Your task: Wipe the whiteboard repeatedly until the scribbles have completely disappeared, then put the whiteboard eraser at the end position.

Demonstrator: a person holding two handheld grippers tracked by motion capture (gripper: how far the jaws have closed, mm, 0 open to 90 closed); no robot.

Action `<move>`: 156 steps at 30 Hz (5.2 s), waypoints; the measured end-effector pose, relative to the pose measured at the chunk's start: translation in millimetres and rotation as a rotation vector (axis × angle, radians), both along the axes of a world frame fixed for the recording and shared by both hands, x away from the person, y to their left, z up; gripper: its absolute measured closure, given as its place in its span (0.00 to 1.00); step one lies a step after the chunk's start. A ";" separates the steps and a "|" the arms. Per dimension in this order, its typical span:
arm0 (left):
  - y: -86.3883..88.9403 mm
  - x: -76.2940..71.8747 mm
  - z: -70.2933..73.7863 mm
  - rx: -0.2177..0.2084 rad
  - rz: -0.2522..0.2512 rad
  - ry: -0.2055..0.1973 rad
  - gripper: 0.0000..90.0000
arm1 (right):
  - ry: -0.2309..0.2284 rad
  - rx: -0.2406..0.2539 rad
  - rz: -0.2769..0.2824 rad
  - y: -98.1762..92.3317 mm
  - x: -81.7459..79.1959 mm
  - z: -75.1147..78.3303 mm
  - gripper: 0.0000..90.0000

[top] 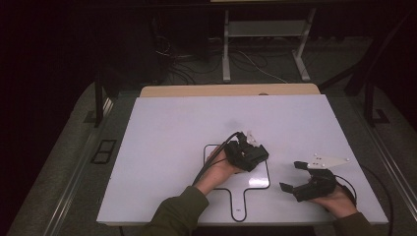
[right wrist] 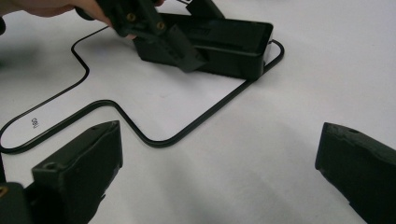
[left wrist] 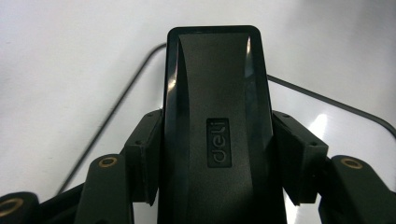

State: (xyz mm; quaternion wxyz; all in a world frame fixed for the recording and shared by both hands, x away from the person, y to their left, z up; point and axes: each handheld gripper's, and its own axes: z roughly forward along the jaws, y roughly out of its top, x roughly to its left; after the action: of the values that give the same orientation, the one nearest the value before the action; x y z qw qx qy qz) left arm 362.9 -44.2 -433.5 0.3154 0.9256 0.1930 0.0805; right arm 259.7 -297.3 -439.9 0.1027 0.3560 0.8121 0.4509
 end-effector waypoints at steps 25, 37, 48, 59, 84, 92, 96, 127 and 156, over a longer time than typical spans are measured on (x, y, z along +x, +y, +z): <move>16.3 -1.0 25.0 -0.081 -0.023 0.043 0.44 | 0.001 0.003 0.007 0.3 -0.8 0.2 0.00; 39.3 23.6 43.8 -0.127 0.026 0.024 0.44 | 0.001 0.012 0.005 0.3 0.3 0.1 0.00; 53.2 56.8 47.8 -0.131 0.089 0.021 0.44 | 0.004 0.013 0.005 0.4 0.2 -0.5 0.00; 54.7 93.4 43.7 -0.110 0.143 0.022 0.44 | 0.010 0.012 0.006 1.4 0.6 -1.5 0.00; 37.8 139.5 0.0 -0.052 0.208 0.035 0.43 | 0.012 0.019 0.007 -0.4 1.0 -1.9 0.00; 36.7 140.7 -6.1 -0.046 0.220 0.033 0.43 | 0.011 0.021 0.007 -0.2 0.6 -1.7 0.00; 37.0 140.5 -7.3 -0.057 0.222 0.031 0.43 | 0.009 0.018 0.008 0.2 0.7 -2.0 0.00; 42.8 134.5 -0.1 -0.137 0.220 0.014 0.00 | 0.023 0.016 0.013 3.7 5.8 -8.3 0.00; 72.1 89.4 16.4 -0.183 0.175 0.003 0.00 | 0.027 0.040 0.005 0.3 9.0 -7.1 0.00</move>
State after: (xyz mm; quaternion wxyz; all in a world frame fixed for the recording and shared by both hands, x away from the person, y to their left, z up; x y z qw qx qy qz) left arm 452.3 27.9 -417.1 0.3902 0.8726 0.2801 0.0883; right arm 268.7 -296.9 -447.0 0.0833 0.3620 0.8050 0.4626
